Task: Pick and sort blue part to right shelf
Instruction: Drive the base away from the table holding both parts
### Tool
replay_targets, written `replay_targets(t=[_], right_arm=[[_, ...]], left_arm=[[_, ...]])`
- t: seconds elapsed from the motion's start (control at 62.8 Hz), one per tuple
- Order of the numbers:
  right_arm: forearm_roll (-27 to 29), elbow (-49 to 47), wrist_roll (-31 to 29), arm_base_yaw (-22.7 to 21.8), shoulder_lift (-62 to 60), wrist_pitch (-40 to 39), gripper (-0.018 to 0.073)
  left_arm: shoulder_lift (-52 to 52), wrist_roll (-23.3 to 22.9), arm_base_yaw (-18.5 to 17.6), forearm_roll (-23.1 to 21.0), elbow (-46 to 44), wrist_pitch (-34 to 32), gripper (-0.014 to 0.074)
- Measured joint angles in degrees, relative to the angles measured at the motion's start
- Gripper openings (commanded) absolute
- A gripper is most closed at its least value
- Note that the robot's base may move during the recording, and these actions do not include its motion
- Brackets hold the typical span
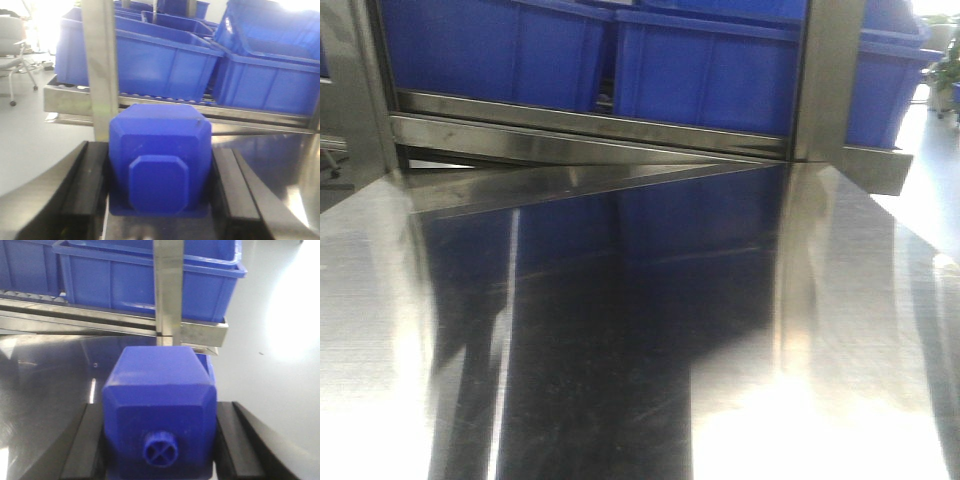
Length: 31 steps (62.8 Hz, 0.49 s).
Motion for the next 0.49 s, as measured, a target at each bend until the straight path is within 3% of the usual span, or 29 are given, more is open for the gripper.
replay_targets(t=[0.493], right_arm=[[0.00,0.00,0.00,0.00,0.00,0.00,0.0358]], left_arm=[[0.00,0.00,0.00,0.00,0.00,0.00,0.0315]])
